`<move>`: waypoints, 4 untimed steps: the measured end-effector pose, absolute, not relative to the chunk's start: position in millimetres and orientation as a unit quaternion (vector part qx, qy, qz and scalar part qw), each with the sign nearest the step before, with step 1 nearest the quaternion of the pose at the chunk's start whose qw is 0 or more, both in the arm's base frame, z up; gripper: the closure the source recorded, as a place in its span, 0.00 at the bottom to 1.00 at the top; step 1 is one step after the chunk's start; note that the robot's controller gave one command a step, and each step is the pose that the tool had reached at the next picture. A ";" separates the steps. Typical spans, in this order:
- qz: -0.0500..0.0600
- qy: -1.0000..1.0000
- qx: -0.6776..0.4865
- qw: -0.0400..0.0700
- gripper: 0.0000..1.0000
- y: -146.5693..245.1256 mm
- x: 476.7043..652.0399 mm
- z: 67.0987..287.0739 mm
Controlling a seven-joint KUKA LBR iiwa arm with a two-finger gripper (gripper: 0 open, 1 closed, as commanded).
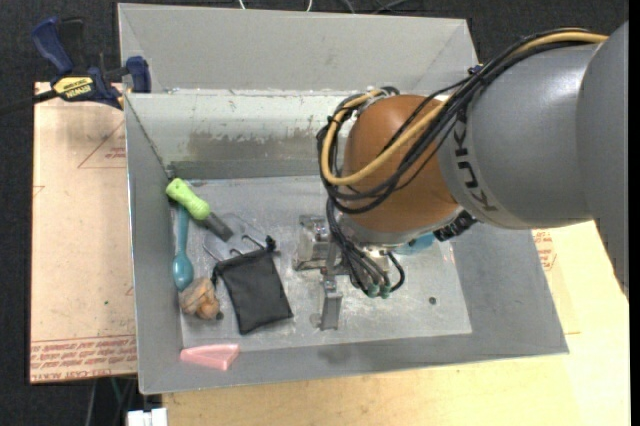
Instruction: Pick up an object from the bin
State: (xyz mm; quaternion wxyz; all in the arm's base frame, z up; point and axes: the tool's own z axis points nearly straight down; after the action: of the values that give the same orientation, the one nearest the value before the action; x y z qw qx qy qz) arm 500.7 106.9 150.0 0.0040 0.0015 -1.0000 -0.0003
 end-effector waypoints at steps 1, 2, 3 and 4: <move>-0.001 -1.000 0.000 0.000 0.00 106.6 503.3 154.0; -0.001 -0.999 0.033 -0.001 0.00 150.0 583.2 126.5; -0.001 -0.999 0.050 -0.002 0.00 147.8 607.5 85.4; -0.004 -1.000 0.016 -0.005 0.00 109.7 605.1 70.6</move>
Offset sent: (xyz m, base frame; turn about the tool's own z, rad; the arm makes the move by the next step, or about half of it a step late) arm 0.0879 0.0465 -0.0281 -0.0693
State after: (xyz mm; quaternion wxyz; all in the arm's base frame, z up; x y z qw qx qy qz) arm 605.1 109.7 70.6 -0.0054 0.0164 -0.9998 -0.0036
